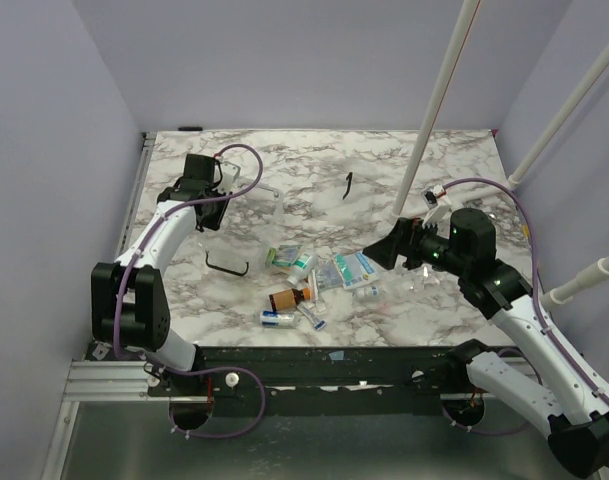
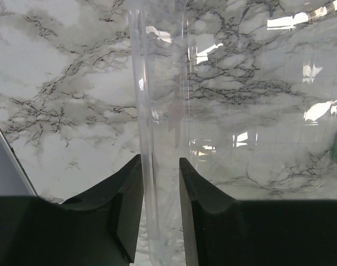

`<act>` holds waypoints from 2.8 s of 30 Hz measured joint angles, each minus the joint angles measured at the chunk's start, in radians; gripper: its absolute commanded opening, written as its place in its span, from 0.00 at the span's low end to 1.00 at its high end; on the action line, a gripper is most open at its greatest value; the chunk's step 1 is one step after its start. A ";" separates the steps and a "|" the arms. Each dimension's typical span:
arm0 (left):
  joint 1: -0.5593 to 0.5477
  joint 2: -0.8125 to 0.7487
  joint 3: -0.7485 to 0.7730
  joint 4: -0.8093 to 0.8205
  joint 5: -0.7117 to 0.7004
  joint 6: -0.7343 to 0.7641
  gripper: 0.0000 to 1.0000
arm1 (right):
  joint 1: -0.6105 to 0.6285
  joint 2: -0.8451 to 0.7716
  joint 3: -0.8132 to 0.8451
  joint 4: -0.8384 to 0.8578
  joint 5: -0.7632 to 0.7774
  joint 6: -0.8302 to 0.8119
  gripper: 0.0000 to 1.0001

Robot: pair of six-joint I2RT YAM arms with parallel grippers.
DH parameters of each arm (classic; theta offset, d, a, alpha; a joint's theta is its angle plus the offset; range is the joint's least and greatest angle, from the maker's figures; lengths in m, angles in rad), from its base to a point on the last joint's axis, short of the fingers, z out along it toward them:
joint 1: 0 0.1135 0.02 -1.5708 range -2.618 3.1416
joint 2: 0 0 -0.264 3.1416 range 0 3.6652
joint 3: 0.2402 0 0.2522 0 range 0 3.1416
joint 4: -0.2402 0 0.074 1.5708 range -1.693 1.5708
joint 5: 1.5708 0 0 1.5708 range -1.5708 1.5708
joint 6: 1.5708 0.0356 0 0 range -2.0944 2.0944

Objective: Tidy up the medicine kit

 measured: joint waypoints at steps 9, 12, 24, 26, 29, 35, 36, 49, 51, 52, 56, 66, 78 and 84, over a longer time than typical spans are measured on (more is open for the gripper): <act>-0.017 0.006 0.000 0.006 -0.062 -0.001 0.98 | 0.000 0.027 0.005 -0.013 0.002 0.000 0.96; -0.025 -0.010 0.000 0.011 -0.116 -0.012 0.98 | 0.000 0.041 0.014 -0.016 0.010 0.000 0.96; -0.065 -0.281 0.000 0.024 -0.178 -0.100 0.98 | 0.000 0.136 0.057 -0.024 0.025 -0.001 0.93; -0.065 -0.330 0.000 0.023 -0.163 -0.129 0.98 | 0.002 0.152 0.064 -0.024 0.027 0.001 0.92; -0.065 -0.419 0.000 0.024 -0.129 -0.172 0.98 | 0.019 0.179 0.071 -0.020 0.039 0.010 0.90; -0.065 -0.618 -0.042 0.070 -0.047 -0.280 0.98 | 0.145 0.257 0.084 -0.011 0.121 0.043 0.88; -0.065 -0.639 -0.052 0.075 -0.025 -0.296 0.98 | 0.166 0.272 0.087 -0.006 0.134 0.047 0.87; -0.065 -0.858 -0.281 0.141 0.347 -0.452 0.98 | 0.388 0.489 0.123 0.070 0.328 0.155 0.73; -0.066 -0.882 -0.310 0.156 0.383 -0.470 0.98 | 0.403 0.521 0.135 0.083 0.350 0.174 0.70; -0.066 -0.896 -0.333 0.169 0.402 -0.479 0.98 | 0.406 0.536 0.138 0.093 0.362 0.185 0.69; -0.068 -0.940 -0.403 0.190 0.431 -0.496 0.98 | 0.407 0.601 0.142 0.130 0.406 0.241 0.66; -0.109 -1.020 -0.485 0.210 0.429 -0.516 0.98 | 0.407 0.713 0.143 0.231 0.473 0.418 0.59; -0.197 -1.043 -0.485 0.210 0.372 -0.513 0.98 | 0.407 0.836 0.148 0.329 0.475 0.573 0.58; -0.227 -1.043 -0.485 0.202 0.355 -0.510 0.98 | 0.407 0.873 0.151 0.369 0.480 0.615 0.57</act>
